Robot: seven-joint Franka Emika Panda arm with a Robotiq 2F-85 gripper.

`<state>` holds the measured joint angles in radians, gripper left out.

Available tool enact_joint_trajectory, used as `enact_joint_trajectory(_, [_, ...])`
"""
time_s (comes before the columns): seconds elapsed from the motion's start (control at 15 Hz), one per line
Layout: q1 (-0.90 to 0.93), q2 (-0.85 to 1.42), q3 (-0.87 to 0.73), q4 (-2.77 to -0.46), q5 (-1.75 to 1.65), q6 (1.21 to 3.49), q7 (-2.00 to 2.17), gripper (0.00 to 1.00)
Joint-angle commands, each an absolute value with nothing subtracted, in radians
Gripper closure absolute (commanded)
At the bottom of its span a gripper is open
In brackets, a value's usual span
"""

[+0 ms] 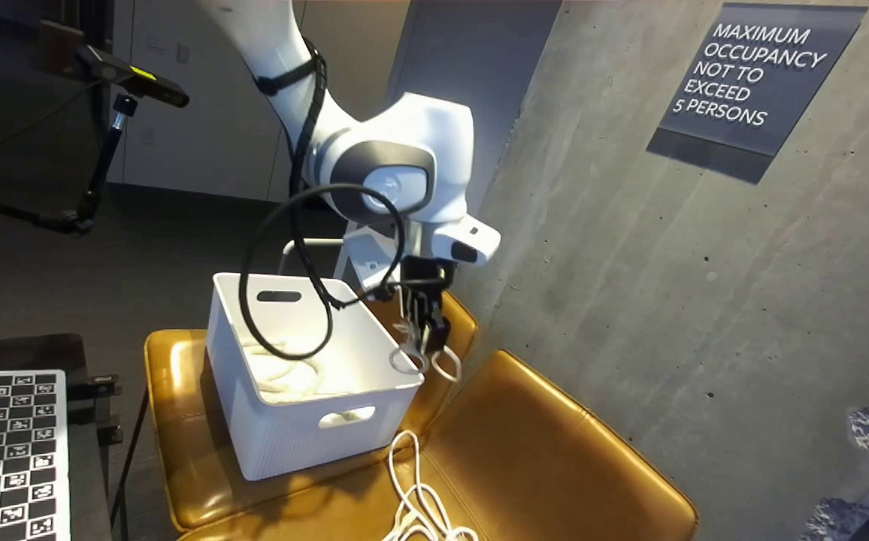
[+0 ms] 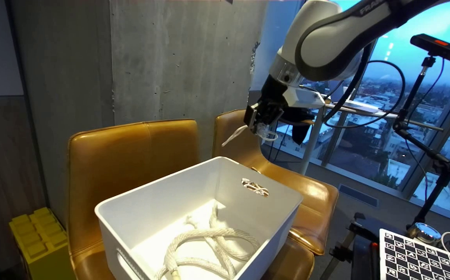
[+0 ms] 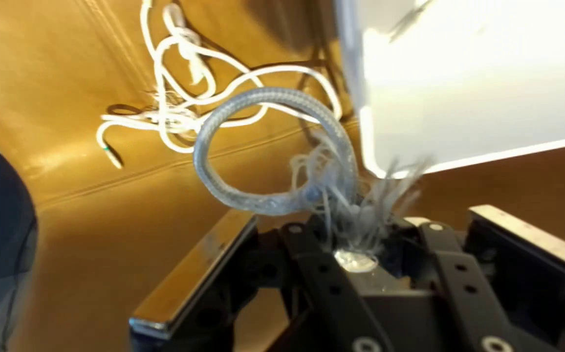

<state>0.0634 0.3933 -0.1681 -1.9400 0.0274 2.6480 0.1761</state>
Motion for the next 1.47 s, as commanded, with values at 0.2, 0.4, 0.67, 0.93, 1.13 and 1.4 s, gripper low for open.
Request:
enact_joint_trajectory(0.2, [0.131,0.196,0.032,-2.096,0.059,2.6,0.211,0.97])
enact_joint_trajectory(0.4, [0.159,0.181,0.073,-2.131,0.06,2.598,0.258,0.97])
enact_joint_trajectory(0.67, [0.166,0.189,0.089,-2.166,0.053,2.606,0.279,0.97])
enact_joint_trajectory(0.93, [0.162,0.184,0.087,-2.21,0.039,2.607,0.257,0.51])
enact_joint_trajectory(1.13, [0.145,0.193,0.074,-2.221,0.039,2.613,0.248,0.3])
enact_joint_trajectory(1.4, [0.082,0.247,0.018,-2.176,0.024,2.611,0.212,0.01])
